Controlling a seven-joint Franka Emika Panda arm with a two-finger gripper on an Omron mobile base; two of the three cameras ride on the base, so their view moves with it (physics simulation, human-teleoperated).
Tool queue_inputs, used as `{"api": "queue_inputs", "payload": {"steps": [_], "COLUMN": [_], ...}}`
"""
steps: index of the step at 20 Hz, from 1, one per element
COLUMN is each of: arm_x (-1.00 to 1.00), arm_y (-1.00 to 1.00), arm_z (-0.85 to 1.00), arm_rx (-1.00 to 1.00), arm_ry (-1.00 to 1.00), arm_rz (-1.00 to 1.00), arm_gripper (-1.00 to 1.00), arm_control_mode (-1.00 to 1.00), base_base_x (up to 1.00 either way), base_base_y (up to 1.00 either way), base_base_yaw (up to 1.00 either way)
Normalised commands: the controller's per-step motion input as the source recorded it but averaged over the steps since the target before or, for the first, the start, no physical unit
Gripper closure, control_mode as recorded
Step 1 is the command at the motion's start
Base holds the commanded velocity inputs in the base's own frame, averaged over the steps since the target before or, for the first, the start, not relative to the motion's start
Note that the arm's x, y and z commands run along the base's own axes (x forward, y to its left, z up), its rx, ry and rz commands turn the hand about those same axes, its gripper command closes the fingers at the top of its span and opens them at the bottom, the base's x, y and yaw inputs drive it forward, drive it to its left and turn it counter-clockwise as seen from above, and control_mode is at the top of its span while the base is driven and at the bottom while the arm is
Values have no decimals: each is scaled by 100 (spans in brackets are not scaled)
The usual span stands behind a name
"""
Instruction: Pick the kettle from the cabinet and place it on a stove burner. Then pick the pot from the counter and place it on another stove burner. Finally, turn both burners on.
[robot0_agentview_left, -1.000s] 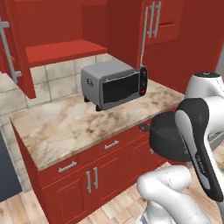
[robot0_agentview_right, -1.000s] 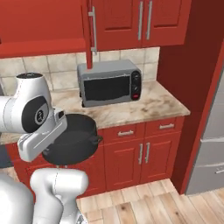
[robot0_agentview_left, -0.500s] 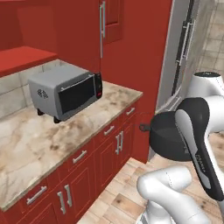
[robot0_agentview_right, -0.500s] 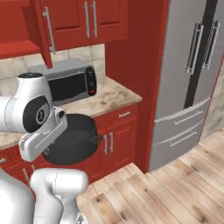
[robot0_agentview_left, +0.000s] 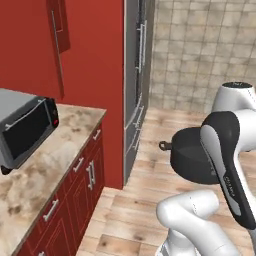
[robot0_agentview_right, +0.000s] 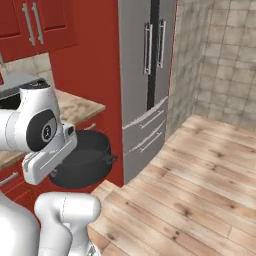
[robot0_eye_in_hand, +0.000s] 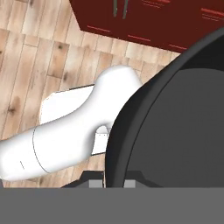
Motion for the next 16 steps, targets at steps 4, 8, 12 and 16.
{"api": "queue_inputs", "payload": {"steps": [4, 8, 12, 16], "arm_x": [0, 0, 0, 0], "arm_y": [0, 0, 0, 0], "arm_z": [0, 0, 0, 0], "arm_rx": [0, 0, 0, 0], "arm_ry": [0, 0, 0, 0], "arm_rz": [0, 0, 0, 0], "arm_gripper": [100, 100, 100, 100], "arm_control_mode": [100, 100, 100, 100], "base_base_x": [0, 0, 0, 0], "base_base_y": [35, 37, 39, 40], "base_base_yaw": [-59, -59, -58, -57]}}
